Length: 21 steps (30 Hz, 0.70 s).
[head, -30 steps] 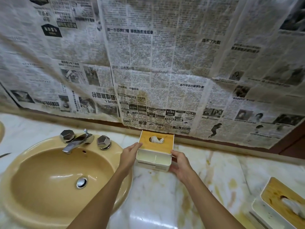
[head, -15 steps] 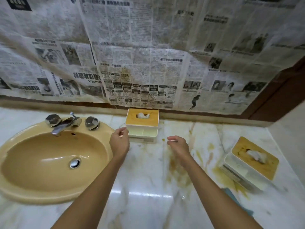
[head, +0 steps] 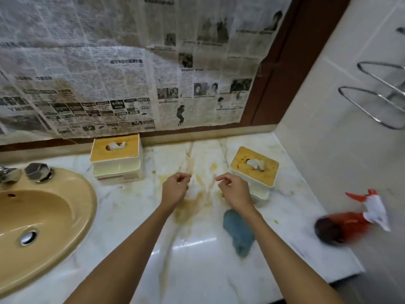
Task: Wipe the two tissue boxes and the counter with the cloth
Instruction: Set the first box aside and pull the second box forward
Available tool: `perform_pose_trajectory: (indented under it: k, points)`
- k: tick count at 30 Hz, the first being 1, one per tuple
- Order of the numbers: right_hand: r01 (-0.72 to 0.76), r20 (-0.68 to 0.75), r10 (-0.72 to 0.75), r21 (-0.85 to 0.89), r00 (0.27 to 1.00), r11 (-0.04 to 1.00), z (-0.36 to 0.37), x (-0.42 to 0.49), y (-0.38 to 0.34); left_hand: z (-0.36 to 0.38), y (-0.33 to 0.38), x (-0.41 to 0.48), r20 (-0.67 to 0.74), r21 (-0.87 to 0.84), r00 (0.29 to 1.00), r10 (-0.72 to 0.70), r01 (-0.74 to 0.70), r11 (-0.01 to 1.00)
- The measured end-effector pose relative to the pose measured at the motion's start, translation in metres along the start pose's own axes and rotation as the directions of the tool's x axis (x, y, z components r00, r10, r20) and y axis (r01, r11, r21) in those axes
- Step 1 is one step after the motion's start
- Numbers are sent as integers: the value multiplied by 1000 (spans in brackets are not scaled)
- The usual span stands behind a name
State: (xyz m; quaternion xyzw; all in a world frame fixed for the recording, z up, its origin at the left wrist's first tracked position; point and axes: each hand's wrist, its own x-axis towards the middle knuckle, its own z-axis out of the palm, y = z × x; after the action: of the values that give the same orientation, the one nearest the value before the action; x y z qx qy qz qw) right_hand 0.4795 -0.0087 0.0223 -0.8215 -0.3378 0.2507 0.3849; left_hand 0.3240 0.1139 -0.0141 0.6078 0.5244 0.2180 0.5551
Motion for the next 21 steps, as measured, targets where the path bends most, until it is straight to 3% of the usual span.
perform_pose_trajectory:
  k: [5, 8, 10, 12, 14, 16, 21]
  points:
    - [58, -165, -52, 35, 985, 998, -74, 4, 29, 62, 33, 17, 121, -34, 984, -133, 138, 990]
    - [-25, -372, 66, 113, 926, 993, -101, 13, 49, 94, 52, 23, 115, -6, 979, -166, 168, 986]
    - [-133, -435, 224, 230, 872, 964, -110, 21, 62, 107, 61, 25, 88, -4, 981, -174, 175, 985]
    - [-258, -362, 404, 390, 840, 884, -117, 32, 74, 119, 70, 26, 68, 1, 983, -173, 173, 985]
    - [-363, -197, 517, 510, 833, 780, -117, 40, 80, 127, 75, 25, 90, 1, 981, -174, 175, 985]
    - [-420, -79, 549, 559, 832, 715, -113, 48, 90, 132, 75, 26, 112, 8, 977, -180, 180, 984]
    - [-397, -100, 529, 548, 843, 736, -113, 51, 83, 139, 87, 10, 85, 55, 983, -162, 158, 986]
